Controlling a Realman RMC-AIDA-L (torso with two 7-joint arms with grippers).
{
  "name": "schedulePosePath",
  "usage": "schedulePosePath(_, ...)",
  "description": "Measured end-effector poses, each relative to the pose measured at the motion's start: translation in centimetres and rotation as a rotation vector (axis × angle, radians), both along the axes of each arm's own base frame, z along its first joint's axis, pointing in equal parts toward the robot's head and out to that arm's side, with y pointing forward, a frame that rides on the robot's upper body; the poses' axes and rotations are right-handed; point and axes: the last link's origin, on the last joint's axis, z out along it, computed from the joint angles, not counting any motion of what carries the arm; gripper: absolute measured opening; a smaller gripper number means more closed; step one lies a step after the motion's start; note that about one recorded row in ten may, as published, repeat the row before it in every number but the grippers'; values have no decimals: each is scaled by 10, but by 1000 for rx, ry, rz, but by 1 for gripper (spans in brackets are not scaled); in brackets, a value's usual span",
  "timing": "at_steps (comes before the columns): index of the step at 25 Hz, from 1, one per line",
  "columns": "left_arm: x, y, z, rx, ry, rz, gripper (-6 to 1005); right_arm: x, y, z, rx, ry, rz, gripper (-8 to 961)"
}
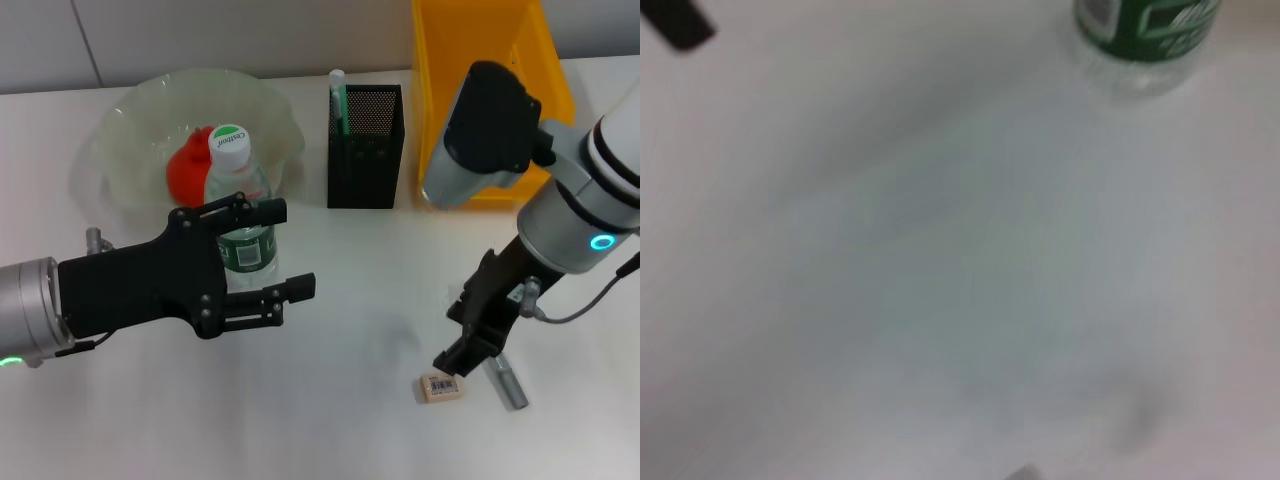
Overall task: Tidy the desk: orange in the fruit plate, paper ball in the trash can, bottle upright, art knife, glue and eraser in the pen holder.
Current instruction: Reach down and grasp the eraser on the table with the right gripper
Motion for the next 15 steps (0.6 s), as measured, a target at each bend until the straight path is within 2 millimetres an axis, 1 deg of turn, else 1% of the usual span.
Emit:
schedulePosePath(7,0,0,-1,-1,-1,0,816,3,-7,-10,-55,-45,-11,635)
schedulePosePath(15,1,0,-2,6,-1,-8,816,7,-8,-12,-67,-55,-29,634)
